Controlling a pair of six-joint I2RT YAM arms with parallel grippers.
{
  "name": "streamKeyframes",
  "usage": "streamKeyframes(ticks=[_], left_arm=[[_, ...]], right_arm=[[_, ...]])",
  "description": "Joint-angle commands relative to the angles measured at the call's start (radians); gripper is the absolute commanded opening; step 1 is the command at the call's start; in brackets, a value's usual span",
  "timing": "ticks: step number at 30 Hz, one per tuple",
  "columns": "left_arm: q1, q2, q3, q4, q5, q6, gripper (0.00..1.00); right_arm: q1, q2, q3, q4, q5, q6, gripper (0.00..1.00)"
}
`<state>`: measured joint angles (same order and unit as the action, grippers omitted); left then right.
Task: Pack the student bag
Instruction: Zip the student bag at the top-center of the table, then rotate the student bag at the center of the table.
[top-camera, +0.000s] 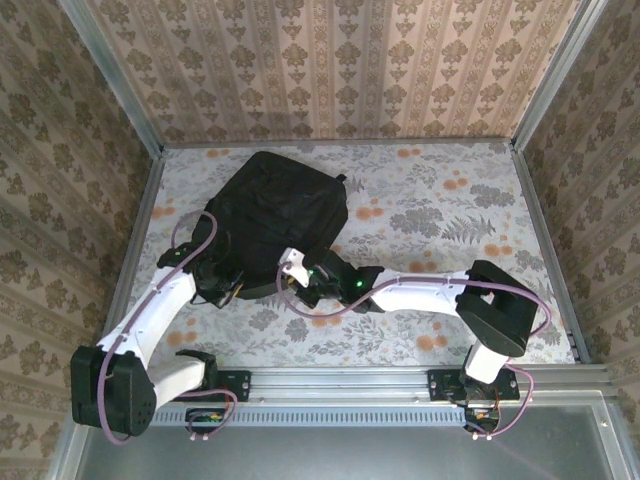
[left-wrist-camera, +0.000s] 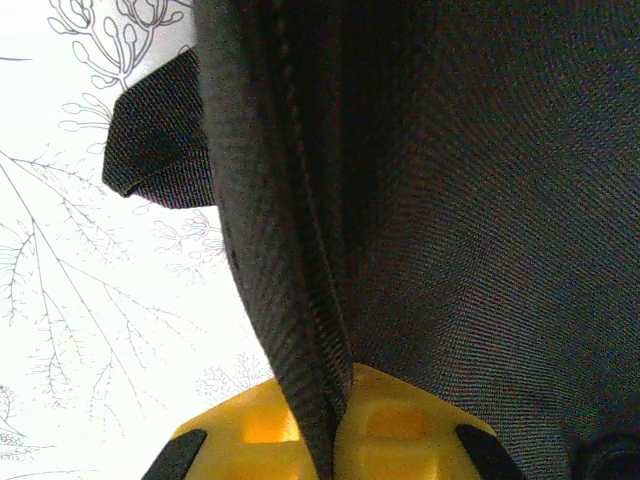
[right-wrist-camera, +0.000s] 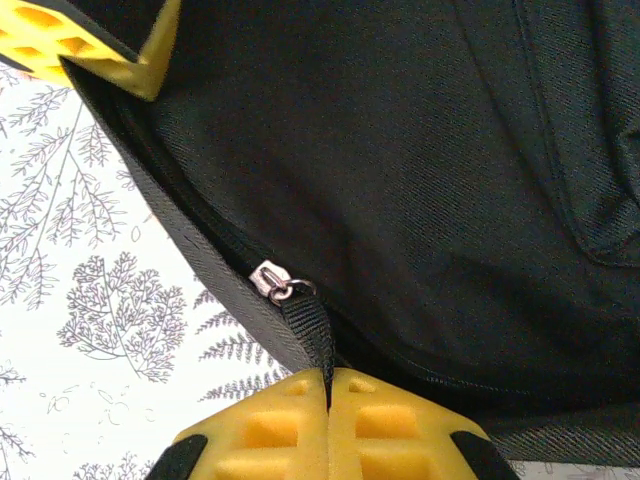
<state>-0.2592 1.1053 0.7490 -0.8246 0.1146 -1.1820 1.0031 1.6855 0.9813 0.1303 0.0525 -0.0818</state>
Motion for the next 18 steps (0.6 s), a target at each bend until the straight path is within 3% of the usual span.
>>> streamKeyframes(ticks=[1,6,13,18], left_arm=[[0.017,-0.027,-0.014,-0.037,-0.073,0.035,0.0],[0.02,-0.037,-0.02,-0.039,-0.073,0.044,0.0],[0.02,-0.042,-0.036,-0.015,-0.054,0.051,0.0],[-0.006,-0.009,-0.06,0.13,0.062,0.121,0.0]], right_arm=[[-0.046,-0.033,-0.016,-0.069,0.076,0.027,0.0],[-0.097,-0.025,-0.001,-0.107,0.134,0.069,0.0],[-0.203,-0.041,0.005,-0.153,0.231,0.255,0.0],[-0.245,-0.08,-0.026,-0.134,0.218,0.343,0.0]])
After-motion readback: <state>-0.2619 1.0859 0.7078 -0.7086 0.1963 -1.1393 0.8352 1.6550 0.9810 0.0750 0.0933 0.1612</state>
